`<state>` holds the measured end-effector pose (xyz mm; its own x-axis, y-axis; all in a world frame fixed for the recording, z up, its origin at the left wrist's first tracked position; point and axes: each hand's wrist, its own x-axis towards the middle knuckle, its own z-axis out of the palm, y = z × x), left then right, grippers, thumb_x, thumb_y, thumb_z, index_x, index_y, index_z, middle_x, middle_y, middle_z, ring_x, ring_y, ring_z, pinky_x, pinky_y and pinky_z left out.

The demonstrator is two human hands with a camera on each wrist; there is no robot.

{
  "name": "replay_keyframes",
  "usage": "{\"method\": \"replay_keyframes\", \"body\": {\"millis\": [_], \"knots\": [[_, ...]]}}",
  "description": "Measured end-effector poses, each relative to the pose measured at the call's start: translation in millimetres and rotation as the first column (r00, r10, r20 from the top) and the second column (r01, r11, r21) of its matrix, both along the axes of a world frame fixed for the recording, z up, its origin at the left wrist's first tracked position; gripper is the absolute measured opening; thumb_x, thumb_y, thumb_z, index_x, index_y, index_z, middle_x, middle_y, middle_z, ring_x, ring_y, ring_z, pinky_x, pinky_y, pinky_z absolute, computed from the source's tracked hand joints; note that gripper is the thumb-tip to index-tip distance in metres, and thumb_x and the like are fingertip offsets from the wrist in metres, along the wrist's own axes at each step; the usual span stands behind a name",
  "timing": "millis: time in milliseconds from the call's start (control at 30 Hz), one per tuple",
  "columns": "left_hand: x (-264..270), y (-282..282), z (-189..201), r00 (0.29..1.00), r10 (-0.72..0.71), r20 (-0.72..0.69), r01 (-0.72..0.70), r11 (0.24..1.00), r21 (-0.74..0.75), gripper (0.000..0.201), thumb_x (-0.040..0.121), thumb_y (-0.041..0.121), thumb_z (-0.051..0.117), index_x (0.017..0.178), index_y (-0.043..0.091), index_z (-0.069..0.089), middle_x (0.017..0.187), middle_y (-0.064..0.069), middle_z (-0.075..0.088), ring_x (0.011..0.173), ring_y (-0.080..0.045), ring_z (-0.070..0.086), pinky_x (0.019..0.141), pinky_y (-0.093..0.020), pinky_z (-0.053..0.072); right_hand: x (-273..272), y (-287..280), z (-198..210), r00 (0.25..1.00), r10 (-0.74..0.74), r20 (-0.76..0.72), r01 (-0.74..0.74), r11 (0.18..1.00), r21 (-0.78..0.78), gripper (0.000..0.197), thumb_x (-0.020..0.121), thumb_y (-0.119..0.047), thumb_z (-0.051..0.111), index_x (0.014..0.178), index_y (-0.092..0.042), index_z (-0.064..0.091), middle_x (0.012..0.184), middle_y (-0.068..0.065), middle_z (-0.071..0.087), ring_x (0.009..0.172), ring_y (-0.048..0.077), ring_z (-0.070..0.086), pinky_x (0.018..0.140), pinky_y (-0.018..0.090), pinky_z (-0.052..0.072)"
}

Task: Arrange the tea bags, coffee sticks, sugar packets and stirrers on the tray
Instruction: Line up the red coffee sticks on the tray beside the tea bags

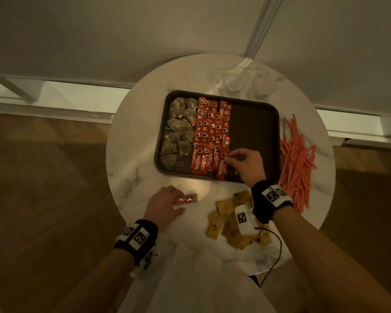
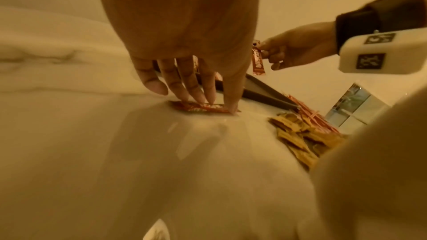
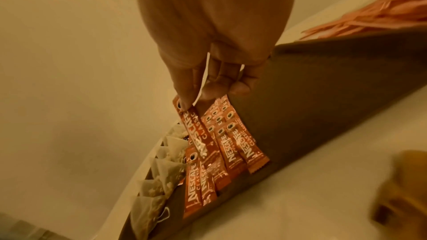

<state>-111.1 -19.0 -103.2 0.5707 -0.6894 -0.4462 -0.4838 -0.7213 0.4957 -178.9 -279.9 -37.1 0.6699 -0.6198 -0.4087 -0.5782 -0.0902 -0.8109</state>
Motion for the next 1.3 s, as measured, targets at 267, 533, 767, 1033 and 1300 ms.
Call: {"method": "replay_keyframes", "body": {"millis": [267, 533, 767, 1033, 1300], "knots": [[-4, 2, -9, 0.993, 0.104, -0.056, -0.104, 0.995, 0.009, 0.038, 0.082, 0.02, 0.069, 0.119, 0.023, 0.058, 0.108, 0.003, 0.057, 0.101, -0.018, 0.054, 0.085, -0.031, 0.045, 34, -15, -34, 0.995, 0.031, -0.09, -0.03, 0.999, 0.014, 0.018, 0.084, -0.015, 0.076, 0.075, -0.023, 0.064, 0.092, 0.003, 0.071, 0.065, 0.006, 0.062, 0.052, 0.014, 0.047], [3, -3, -9, 0.996, 0.073, -0.056, -0.073, 0.997, 0.003, 0.02, 0.081, 0.024, 0.072, 0.099, 0.022, 0.063, 0.088, 0.01, 0.047, 0.081, -0.011, 0.046, 0.067, -0.025, 0.034, 41, -16, -48, 0.984, 0.082, -0.156, -0.082, 0.997, 0.011, 0.01, 0.084, -0.017, 0.076, 0.08, -0.018, 0.068, 0.09, 0.004, 0.072, 0.062, 0.009, 0.063, 0.055, 0.02, 0.052], [3, -5, -7, 0.993, 0.105, -0.061, -0.105, 0.994, 0.001, 0.019, 0.078, 0.024, 0.075, 0.095, 0.021, 0.065, 0.085, 0.009, 0.048, 0.08, -0.012, 0.047, 0.065, -0.025, 0.034, 46, -18, -48, 0.973, 0.121, -0.197, -0.128, 0.991, -0.025, 0.008, 0.085, -0.018, 0.075, 0.088, -0.011, 0.07, 0.083, -0.003, 0.067, 0.073, 0.011, 0.064, 0.059, 0.017, 0.054], [1, -5, -8, 0.99, 0.133, -0.047, -0.134, 0.991, -0.023, 0.018, 0.078, 0.025, 0.075, 0.093, 0.019, 0.066, 0.084, 0.007, 0.051, 0.08, -0.012, 0.048, 0.063, -0.021, 0.036, 49, -22, -58, 0.932, 0.176, -0.318, -0.229, 0.964, -0.138, 0.018, 0.082, -0.036, 0.078, 0.082, -0.02, 0.069, 0.089, -0.003, 0.067, 0.083, 0.014, 0.064, 0.081, 0.04, 0.059], [-1, -8, -2, 0.981, 0.169, -0.096, -0.172, 0.985, -0.021, 0.02, 0.077, 0.025, 0.078, 0.091, 0.02, 0.065, 0.087, 0.01, 0.048, 0.08, -0.009, 0.048, 0.061, -0.015, 0.033, 34, -20, -39, 0.971, 0.158, -0.179, -0.169, 0.984, -0.049, 0.02, 0.094, -0.035, 0.063, 0.089, -0.016, 0.068, 0.088, 0.003, 0.071, 0.078, 0.016, 0.07, 0.07, 0.033, 0.06]]}}
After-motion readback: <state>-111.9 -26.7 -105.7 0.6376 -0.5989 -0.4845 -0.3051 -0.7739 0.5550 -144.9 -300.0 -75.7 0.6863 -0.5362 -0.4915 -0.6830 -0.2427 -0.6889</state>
